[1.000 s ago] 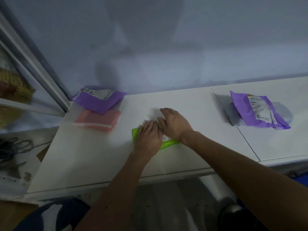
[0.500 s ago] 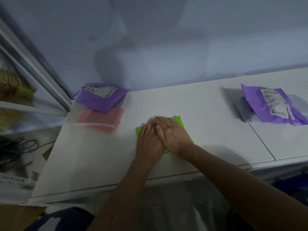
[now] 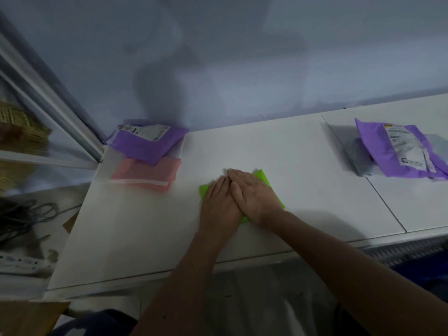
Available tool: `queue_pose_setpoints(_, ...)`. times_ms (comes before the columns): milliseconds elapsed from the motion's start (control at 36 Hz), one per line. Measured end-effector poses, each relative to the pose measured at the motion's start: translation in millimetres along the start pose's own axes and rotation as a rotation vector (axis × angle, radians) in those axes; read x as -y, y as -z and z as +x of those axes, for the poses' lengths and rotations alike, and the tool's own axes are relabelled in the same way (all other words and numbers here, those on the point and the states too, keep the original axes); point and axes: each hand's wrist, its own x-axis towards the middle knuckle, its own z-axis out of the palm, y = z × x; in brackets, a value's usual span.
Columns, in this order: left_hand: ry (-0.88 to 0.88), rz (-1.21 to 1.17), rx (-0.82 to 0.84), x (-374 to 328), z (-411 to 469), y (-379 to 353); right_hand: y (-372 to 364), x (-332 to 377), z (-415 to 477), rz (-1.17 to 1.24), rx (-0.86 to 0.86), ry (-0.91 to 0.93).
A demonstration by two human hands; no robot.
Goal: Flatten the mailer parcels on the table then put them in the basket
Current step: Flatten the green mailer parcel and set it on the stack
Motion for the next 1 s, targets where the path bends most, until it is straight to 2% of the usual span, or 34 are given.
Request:
queue_pose_setpoints(194, 0.013, 0.012, 0.022, 0.6, -0.5, -2.8, 0.1, -0.8, 0.3, 0.020, 0.007, -0.009)
queue_pose_setpoints(528, 0.026, -0.047, -0.063, 4.8, 2.7, -11.7, 7.0, -0.5, 4.6, 0.082, 0.051, -0.039)
queue_pose_setpoints(750, 0.259, 0.035, 0.018, 11.6, 3.2, -11.8, 6.2, -10.1, -0.1, -0.054, 0.088, -0.038)
queue_pose_setpoints(1000, 0.191, 0.022, 0.021, 27.0, -5.5, -9.6, 14.1, -21.9, -3.2, -0.115, 0.154, -0.093)
